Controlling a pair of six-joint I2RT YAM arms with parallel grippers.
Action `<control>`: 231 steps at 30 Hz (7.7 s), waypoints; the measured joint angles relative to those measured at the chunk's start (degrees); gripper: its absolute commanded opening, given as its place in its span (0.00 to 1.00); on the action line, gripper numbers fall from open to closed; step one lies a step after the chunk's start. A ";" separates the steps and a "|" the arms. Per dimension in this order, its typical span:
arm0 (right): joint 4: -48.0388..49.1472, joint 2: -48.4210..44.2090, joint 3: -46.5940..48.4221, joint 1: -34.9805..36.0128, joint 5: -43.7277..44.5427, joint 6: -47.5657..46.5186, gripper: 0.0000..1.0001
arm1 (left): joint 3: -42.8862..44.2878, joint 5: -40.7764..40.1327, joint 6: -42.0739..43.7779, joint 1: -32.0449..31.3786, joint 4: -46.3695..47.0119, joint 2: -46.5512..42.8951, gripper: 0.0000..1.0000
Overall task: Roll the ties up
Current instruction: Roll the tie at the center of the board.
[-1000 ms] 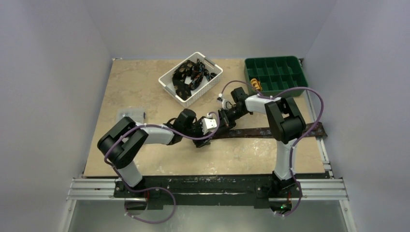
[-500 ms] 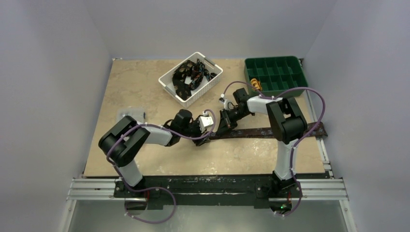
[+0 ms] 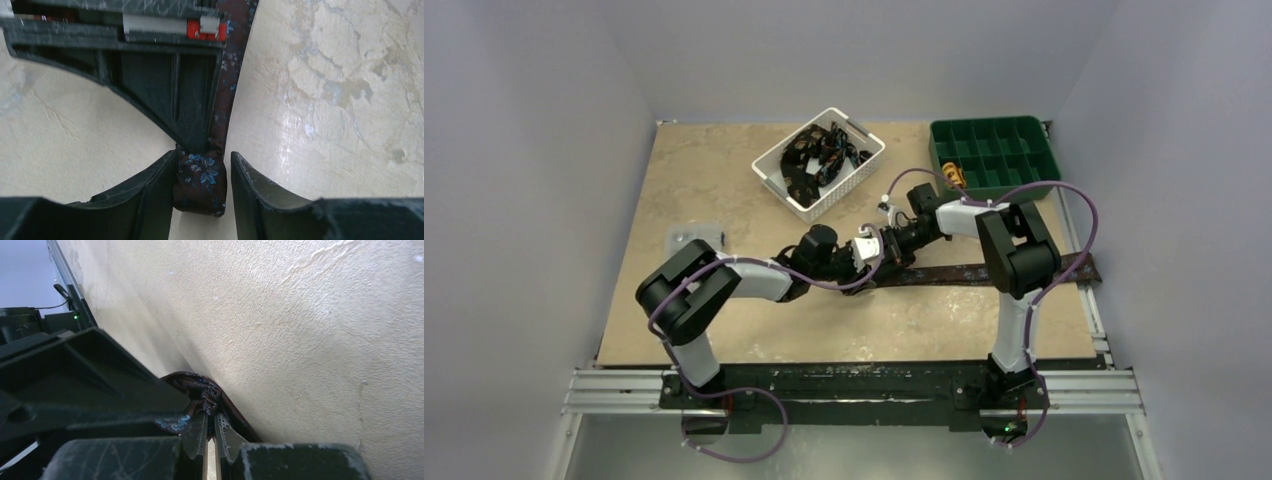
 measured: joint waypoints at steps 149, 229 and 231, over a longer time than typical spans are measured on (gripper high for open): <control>-3.30 -3.13 -3.04 -0.35 0.59 -1.84 0.00 | -3.48 0.59 1.97 0.68 3.43 0.24 0.79; -9.27 -2.19 3.93 5.81 4.63 -3.02 0.00 | 0.66 4.42 10.16 -0.39 -5.75 1.70 0.46; -9.27 -1.95 3.89 5.73 4.66 -3.19 0.00 | 0.87 4.66 10.12 -0.20 -6.23 1.70 0.54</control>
